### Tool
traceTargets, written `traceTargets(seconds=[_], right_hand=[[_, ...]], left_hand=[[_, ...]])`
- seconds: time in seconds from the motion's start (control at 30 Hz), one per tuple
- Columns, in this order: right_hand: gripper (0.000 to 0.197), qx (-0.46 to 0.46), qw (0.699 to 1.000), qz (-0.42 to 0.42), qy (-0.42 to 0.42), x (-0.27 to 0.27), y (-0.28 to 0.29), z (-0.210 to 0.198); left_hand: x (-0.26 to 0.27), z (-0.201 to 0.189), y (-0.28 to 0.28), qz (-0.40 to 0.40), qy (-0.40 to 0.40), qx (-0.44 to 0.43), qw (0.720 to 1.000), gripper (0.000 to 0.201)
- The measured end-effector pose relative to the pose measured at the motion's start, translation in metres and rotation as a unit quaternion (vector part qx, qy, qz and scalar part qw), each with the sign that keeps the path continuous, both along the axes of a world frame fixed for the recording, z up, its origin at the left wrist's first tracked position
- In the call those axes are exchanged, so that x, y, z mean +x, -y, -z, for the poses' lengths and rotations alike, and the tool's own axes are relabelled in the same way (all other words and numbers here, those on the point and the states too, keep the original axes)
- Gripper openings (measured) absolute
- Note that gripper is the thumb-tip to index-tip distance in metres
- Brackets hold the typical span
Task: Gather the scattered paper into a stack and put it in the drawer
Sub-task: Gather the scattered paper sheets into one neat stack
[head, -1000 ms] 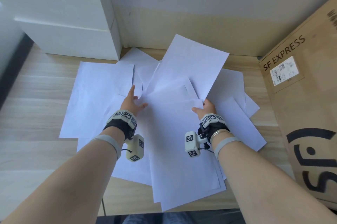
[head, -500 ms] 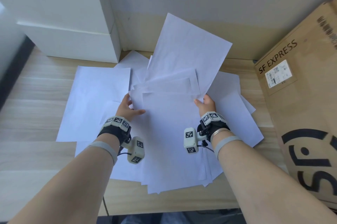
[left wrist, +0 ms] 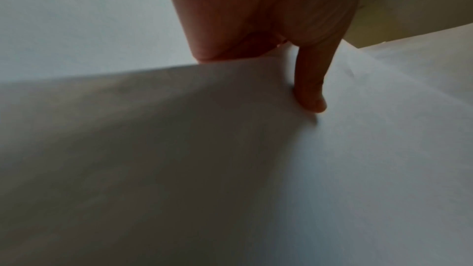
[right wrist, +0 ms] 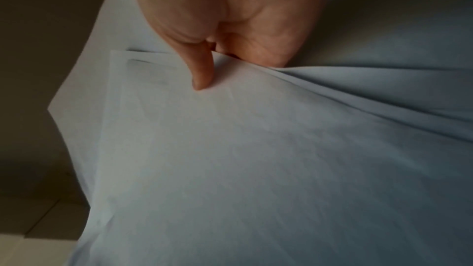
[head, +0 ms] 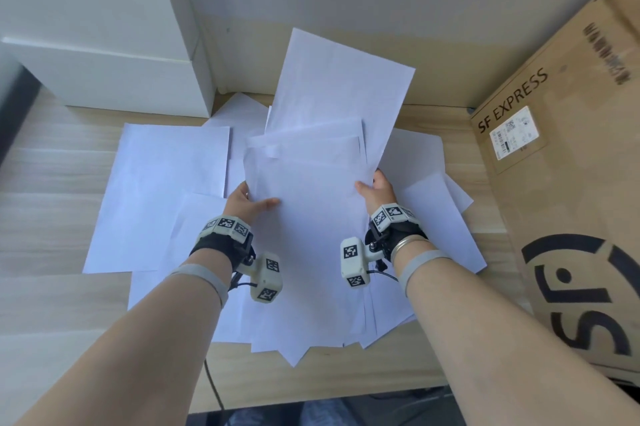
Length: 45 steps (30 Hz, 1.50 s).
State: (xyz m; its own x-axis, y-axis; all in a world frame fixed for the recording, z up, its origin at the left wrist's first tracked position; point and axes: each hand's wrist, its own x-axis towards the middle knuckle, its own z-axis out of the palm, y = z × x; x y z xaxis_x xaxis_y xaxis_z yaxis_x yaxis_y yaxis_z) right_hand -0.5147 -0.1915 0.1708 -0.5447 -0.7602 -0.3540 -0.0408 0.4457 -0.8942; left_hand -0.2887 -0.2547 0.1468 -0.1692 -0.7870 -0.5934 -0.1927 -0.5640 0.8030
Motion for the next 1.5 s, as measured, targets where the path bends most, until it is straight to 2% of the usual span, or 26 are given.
traceTargets(seconds=[0.1,0.13,0.23,0.33,0.4,0.5,0.6,0.7,0.77,0.87,0.97,1.03,1.07,1.2,1.37,1.43,1.5], right_hand=[[0.039,0.007,1.0,-0.018,-0.005,-0.002,-0.003,0.0],[0.039,0.012,1.0,-0.019,-0.019,-0.005,-0.004,0.001],[0.034,0.038,0.998,-0.008,-0.046,-0.013,-0.009,0.002],[0.036,0.095,0.991,0.007,-0.097,-0.027,-0.018,0.003],[0.04,0.17,0.971,0.001,-0.168,-0.044,-0.028,0.008],[0.048,0.3,0.924,0.013,-0.235,-0.07,-0.048,0.017],[0.067,0.4,0.894,0.045,-0.199,-0.088,-0.063,0.019],[0.096,0.462,0.863,0.016,-0.203,-0.097,-0.069,0.019],[0.102,0.469,0.858,0.008,-0.211,-0.1,-0.072,0.018],[0.097,0.47,0.854,-0.003,-0.222,-0.103,-0.074,0.014],[0.067,0.449,0.857,-0.006,-0.253,-0.113,-0.071,0.009],[0.043,0.431,0.859,-0.053,-0.27,-0.119,-0.064,0.003],[0.038,0.413,0.867,-0.075,-0.269,-0.119,-0.059,0.0],[0.033,0.301,0.911,-0.116,-0.259,-0.108,-0.037,-0.011],[0.031,0.197,0.945,-0.125,-0.228,-0.085,-0.012,-0.019],[0.029,0.215,0.943,-0.102,-0.232,-0.082,-0.008,-0.021],[0.035,0.294,0.919,-0.081,-0.251,-0.086,-0.012,-0.022]], left_hand=[[-0.005,-0.008,-0.004,0.01,0.008,-0.015,1.0,0.03],[-0.008,-0.009,-0.005,0.017,0.013,-0.027,0.999,0.031],[-0.011,-0.01,-0.006,0.029,0.01,-0.051,0.998,0.05],[-0.014,-0.011,-0.007,0.025,0.025,-0.062,0.997,0.052],[-0.015,-0.012,-0.007,0.029,0.035,-0.07,0.997,0.049],[-0.016,-0.011,-0.006,0.035,0.044,-0.077,0.995,0.045],[-0.014,-0.009,-0.004,0.035,0.042,-0.074,0.996,0.042],[-0.011,-0.007,-0.001,0.038,0.034,-0.065,0.997,0.038],[-0.009,-0.005,0.0,0.037,0.027,-0.054,0.997,0.036],[-0.008,-0.003,0.001,0.038,0.028,-0.047,0.998,0.036],[-0.009,-0.002,0.003,0.044,0.028,-0.034,0.998,0.036],[-0.011,-0.002,0.003,0.054,0.022,-0.019,0.998,0.033],[-0.011,-0.001,0.004,0.06,0.018,-0.012,0.998,0.03],[-0.013,0.0,0.005,0.087,-0.001,0.016,0.996,0.024],[-0.014,-0.002,0.004,0.073,0.018,0.027,0.997,0.012],[-0.014,-0.003,0.003,0.065,0.032,0.027,0.997,0.012],[-0.014,-0.002,0.002,0.056,0.055,0.021,0.997,0.011]])
